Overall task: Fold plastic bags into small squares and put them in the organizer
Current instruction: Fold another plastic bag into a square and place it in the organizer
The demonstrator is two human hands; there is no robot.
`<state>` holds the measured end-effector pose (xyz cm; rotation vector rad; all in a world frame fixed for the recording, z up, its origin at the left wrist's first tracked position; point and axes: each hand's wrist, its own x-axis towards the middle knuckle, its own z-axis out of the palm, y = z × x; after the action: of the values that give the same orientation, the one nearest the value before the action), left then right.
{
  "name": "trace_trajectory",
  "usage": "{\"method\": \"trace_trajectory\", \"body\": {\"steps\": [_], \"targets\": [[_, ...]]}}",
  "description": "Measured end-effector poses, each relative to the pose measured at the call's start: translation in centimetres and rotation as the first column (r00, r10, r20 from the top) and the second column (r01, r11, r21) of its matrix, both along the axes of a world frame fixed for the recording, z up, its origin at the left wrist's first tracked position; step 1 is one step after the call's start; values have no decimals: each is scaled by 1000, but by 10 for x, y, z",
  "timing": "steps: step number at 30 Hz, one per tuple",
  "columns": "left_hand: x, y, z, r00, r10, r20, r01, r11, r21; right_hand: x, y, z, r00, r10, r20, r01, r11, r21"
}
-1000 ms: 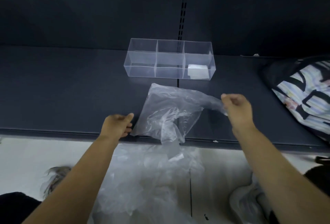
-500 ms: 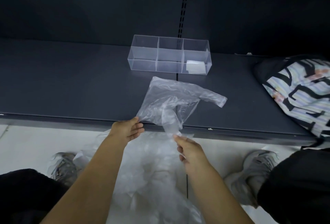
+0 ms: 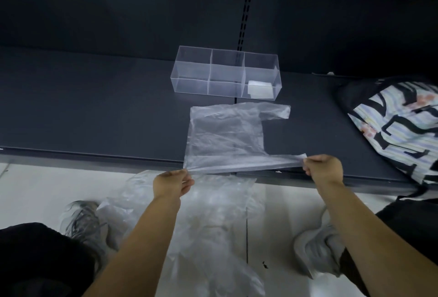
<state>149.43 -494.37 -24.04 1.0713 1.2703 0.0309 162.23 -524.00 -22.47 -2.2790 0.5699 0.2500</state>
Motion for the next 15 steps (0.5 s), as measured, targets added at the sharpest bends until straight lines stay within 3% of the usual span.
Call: {"method": "trace_trajectory", "body": {"steps": [1, 3, 5, 7, 9, 13, 15], "targets": [[0, -3, -1, 1000, -6, -15, 7, 998, 57, 2, -4, -1, 1000, 18, -1, -18, 997, -77], [4, -3, -1, 992, -89, -90, 114, 938, 327, 5, -8, -3, 1000, 13, 2, -12, 983, -181], [12, -2, 6, 974, -172, -147, 226, 765, 603, 15, -3, -3, 997, -73, 39, 80, 977, -200], [27, 1, 13, 955, -265, -132, 266, 576, 773, 34, 11, -1, 992, -68, 109, 83, 987, -137], [47, 5, 15, 908, -384, -169, 328, 396, 858, 58, 27, -1, 987, 6, 158, -3, 1000, -21], [84, 15, 1, 740, -595, -314, 490, 156, 858, 99, 49, -5, 991, -94, 93, 58, 941, 332], [98, 21, -12, 660, -621, -423, 561, 34, 827, 116, 54, -11, 993, -95, 73, 64, 933, 354]]}}
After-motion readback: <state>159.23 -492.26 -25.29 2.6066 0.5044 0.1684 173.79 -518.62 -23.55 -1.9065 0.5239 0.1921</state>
